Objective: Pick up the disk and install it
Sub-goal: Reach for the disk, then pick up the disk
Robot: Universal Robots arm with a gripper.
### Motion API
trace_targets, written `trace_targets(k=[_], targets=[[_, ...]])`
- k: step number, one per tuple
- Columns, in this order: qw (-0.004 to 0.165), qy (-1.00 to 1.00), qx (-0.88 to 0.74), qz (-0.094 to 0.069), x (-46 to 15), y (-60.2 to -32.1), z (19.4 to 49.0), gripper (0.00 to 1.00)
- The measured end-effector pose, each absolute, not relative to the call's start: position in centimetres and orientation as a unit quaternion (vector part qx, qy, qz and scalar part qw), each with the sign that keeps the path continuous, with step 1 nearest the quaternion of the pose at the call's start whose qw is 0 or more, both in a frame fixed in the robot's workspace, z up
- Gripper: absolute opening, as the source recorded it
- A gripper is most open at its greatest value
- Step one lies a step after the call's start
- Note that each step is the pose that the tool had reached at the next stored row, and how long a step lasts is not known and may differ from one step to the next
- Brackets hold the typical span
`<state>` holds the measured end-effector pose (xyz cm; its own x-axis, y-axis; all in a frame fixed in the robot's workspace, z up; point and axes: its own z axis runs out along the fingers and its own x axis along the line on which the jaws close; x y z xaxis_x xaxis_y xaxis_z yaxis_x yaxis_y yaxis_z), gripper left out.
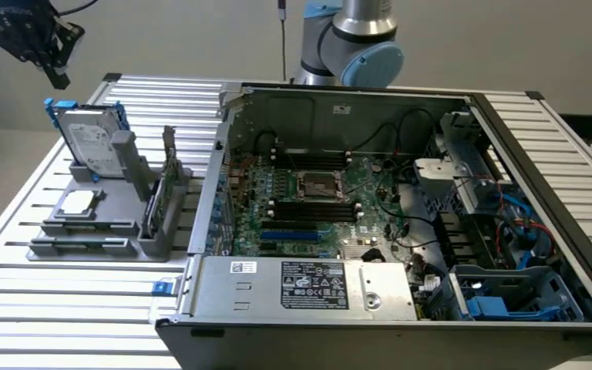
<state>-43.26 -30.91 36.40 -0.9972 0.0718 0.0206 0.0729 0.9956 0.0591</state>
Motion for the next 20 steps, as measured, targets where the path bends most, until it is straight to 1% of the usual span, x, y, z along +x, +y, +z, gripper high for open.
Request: trace_targets(k=[15, 20], targets=[[0.009, -0.999, -0.035, -0.03, -43.64, -30.9, 36.4, 0.11], [0.01, -0.999, -0.01, -0.03, -43.78, -30.9, 36.39, 0.11]])
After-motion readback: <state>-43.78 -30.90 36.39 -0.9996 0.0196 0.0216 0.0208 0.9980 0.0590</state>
